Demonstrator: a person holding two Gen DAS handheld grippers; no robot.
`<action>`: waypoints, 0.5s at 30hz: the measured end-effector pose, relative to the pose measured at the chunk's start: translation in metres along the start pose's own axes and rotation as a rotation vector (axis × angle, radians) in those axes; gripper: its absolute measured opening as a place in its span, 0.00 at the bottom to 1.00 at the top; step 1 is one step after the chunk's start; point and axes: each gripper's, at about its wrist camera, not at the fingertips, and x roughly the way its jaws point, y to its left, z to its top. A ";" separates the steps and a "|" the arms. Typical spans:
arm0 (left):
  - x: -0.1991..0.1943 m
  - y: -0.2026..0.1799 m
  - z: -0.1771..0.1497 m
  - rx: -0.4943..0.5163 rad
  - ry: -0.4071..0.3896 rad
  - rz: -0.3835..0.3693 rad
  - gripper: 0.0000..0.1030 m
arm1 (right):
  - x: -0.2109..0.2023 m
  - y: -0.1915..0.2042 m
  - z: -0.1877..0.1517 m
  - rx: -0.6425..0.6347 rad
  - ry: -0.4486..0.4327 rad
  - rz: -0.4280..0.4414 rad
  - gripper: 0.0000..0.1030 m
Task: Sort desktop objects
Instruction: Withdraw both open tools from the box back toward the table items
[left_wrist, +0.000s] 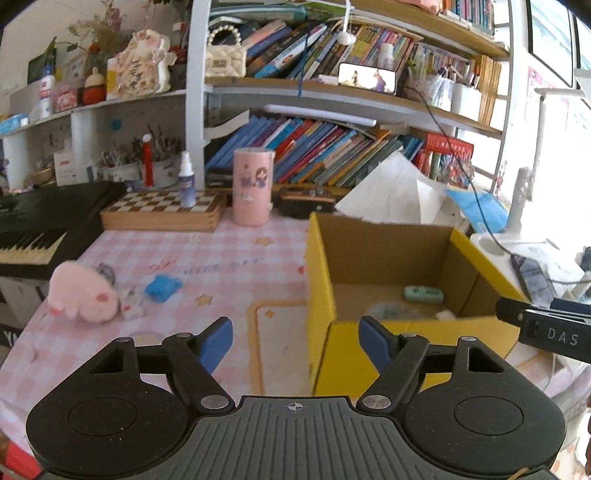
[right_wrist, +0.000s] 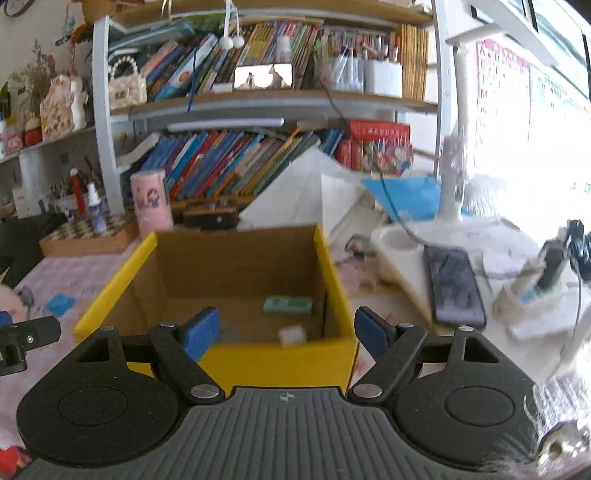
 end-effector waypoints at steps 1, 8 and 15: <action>-0.003 0.005 -0.003 0.000 0.005 0.006 0.75 | -0.003 0.004 -0.005 0.007 0.018 0.001 0.77; -0.026 0.036 -0.024 -0.015 0.048 0.024 0.75 | -0.024 0.032 -0.026 0.038 0.078 -0.001 0.77; -0.051 0.067 -0.043 -0.032 0.084 0.028 0.75 | -0.047 0.066 -0.045 0.041 0.119 0.018 0.77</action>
